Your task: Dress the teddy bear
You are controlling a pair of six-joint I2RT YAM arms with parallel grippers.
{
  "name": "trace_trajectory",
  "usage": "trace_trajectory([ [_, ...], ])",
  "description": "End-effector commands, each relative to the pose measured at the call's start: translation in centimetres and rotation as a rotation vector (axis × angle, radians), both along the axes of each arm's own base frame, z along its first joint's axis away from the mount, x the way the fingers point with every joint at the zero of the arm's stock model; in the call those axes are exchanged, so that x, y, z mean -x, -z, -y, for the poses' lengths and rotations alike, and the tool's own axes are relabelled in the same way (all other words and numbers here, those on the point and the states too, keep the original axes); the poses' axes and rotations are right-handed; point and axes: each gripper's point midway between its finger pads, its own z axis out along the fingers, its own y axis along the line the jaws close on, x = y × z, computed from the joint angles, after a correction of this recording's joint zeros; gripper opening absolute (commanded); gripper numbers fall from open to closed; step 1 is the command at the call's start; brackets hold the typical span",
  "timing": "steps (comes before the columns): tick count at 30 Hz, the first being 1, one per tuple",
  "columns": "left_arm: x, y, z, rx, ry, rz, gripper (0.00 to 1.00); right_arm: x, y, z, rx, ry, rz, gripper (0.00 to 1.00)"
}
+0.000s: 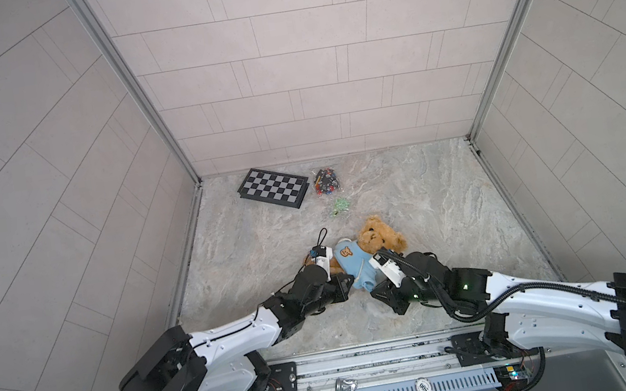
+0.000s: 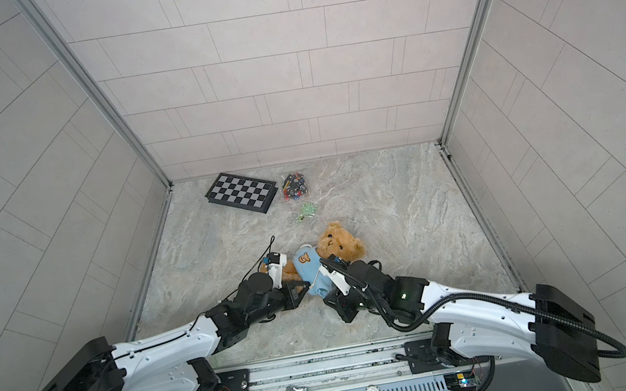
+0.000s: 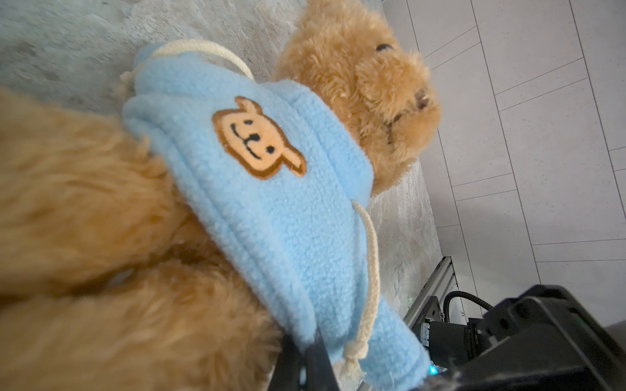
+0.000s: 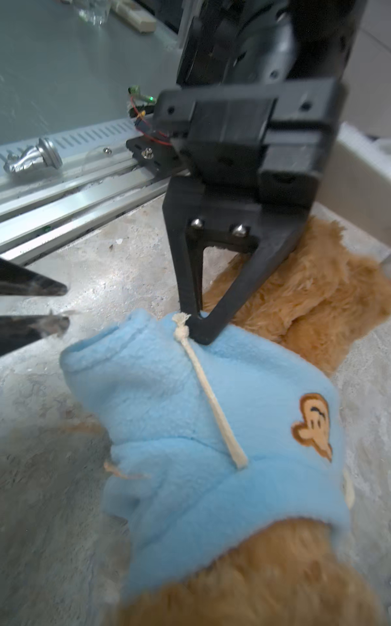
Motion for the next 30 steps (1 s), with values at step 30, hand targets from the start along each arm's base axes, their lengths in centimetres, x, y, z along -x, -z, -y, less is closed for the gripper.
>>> trace_trajectory([
  [30, 3.2, -4.1, 3.3, 0.065, 0.092, 0.031, 0.00, -4.8, 2.0, 3.4, -0.045, 0.309, 0.051, 0.31],
])
